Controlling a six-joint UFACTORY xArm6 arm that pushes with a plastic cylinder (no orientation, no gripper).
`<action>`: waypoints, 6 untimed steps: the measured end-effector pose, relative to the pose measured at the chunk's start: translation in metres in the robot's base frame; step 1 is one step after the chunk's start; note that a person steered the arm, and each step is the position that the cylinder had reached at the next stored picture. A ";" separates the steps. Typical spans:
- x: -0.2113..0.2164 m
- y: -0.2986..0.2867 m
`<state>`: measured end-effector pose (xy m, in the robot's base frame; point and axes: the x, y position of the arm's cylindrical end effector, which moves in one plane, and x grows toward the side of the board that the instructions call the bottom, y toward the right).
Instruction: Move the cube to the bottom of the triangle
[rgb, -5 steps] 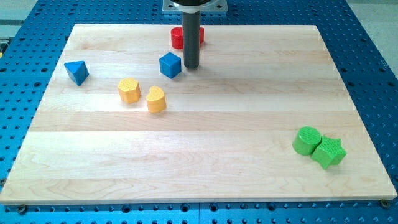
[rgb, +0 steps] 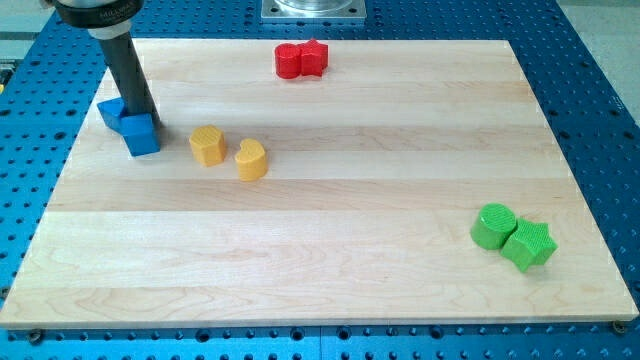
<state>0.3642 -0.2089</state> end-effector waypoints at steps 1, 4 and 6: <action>-0.011 0.062; 0.034 -0.004; 0.042 0.086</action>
